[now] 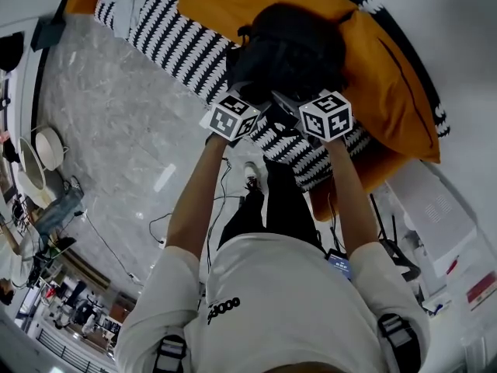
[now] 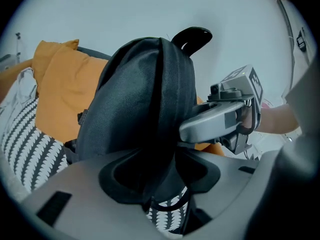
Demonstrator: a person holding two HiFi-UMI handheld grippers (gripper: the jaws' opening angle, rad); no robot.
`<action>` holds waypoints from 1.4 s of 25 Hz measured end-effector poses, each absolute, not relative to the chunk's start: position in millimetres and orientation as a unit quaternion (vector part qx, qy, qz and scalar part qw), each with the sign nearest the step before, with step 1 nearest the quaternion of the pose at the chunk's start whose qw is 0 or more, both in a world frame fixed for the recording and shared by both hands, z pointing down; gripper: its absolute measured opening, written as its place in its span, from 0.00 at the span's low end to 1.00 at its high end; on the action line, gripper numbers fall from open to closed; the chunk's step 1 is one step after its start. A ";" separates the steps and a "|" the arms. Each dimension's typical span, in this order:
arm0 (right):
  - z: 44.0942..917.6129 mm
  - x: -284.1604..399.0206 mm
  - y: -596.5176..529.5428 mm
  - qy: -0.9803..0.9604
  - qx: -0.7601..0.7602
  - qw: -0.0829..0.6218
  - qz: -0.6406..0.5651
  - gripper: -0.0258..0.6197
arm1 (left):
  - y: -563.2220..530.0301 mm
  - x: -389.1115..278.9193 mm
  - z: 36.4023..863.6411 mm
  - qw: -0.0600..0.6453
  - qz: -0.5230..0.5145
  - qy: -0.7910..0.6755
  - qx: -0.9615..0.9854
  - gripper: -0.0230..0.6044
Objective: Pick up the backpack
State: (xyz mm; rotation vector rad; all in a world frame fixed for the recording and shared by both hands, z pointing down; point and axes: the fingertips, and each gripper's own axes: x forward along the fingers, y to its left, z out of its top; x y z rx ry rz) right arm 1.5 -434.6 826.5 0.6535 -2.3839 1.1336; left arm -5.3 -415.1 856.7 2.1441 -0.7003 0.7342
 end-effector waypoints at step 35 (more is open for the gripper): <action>748.1 35.7 -392.0 -0.880 0.229 0.220 0.353 0.17 | -375.1 -3.8 784.1 0.393 0.277 -0.285 0.829 0.20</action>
